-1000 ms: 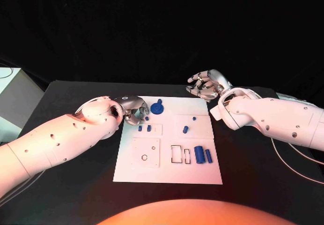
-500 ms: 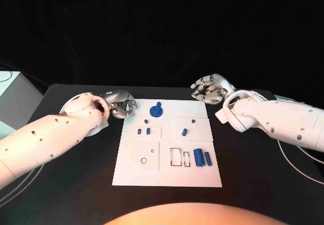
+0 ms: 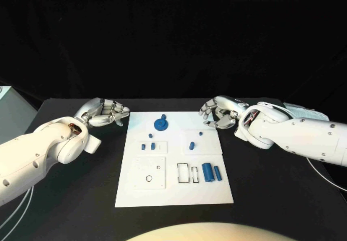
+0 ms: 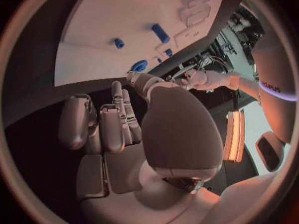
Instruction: Assemble the parts on the task board
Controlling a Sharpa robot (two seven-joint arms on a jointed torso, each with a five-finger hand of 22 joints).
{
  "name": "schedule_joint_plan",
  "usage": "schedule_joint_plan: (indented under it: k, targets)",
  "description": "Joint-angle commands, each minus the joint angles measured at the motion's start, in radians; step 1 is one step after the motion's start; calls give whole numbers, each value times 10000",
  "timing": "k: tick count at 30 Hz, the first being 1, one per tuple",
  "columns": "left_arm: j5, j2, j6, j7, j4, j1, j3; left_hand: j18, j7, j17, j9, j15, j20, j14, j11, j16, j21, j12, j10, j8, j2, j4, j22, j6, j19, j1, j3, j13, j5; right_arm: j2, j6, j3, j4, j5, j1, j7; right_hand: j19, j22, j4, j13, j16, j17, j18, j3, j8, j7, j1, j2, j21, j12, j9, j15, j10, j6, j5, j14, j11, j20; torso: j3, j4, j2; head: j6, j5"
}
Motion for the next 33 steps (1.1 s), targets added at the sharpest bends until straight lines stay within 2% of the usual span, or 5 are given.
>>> schedule_joint_plan:
  k: [1,11,23,26,33]
  targets:
    - [3472,-178,126,1530,373,-167,91,-1,-56,-112,7,3,21,-224,5,-474,-856,-87,127,145,49,272,-621,-51,268,254,-435,-237,11,1,678,-7,122,-2774,-121,-768,-15,155,4,-136,-46,-44,-101,-325,-104,-44,-232,-15,-77,-156,-29,34,67,71,-203,356,-28,23,-21,9,15,98,-106]
    - [3936,-510,97,1715,1040,-534,289,-29,-108,-636,-154,-27,19,188,-93,-3166,-3089,-1597,1972,280,77,678,-2244,291,1125,967,-581,-1001,10,245,869,-13,174,-4008,-393,-1550,-31,119,-56,-285,-137,-143,-84,-610,-186,-83,-207,14,-165,-288,-57,11,77,99,-312,342,-49,5,-36,-10,21,118,-89]
    - [4040,-585,-106,1812,1242,-590,352,-34,-23,-630,-189,32,60,296,-23,-3652,-3399,-2000,2015,260,73,658,-2462,309,1243,1027,-584,-998,14,553,788,-19,64,-4350,-662,-1833,29,200,-16,-439,-207,-245,-113,-558,-162,0,-121,139,-42,-399,-49,38,146,377,-273,355,4,8,-26,20,25,61,-109]
    - [4061,-599,-134,1801,1266,-598,357,-33,-12,-625,-193,37,63,306,-15,-3668,-3411,-2021,2006,254,74,658,-2471,302,1254,1027,-587,-998,15,620,690,-20,53,-4352,-691,-1833,83,291,28,-562,-162,-230,-133,-261,-191,-21,-8,248,94,-443,-68,26,335,561,-712,388,-17,4,-18,6,23,34,-91]
    - [4069,-613,-175,1754,1285,-605,361,-35,17,-609,-204,53,71,317,9,-3716,-3448,-2078,1975,241,72,653,-2498,284,1275,1033,-598,-997,14,704,706,-20,-17,-4327,-725,-1843,160,462,61,-714,-95,-216,-174,300,-135,-129,54,383,345,-504,-39,-58,772,974,-752,422,-124,-59,-21,-6,22,3,-72]
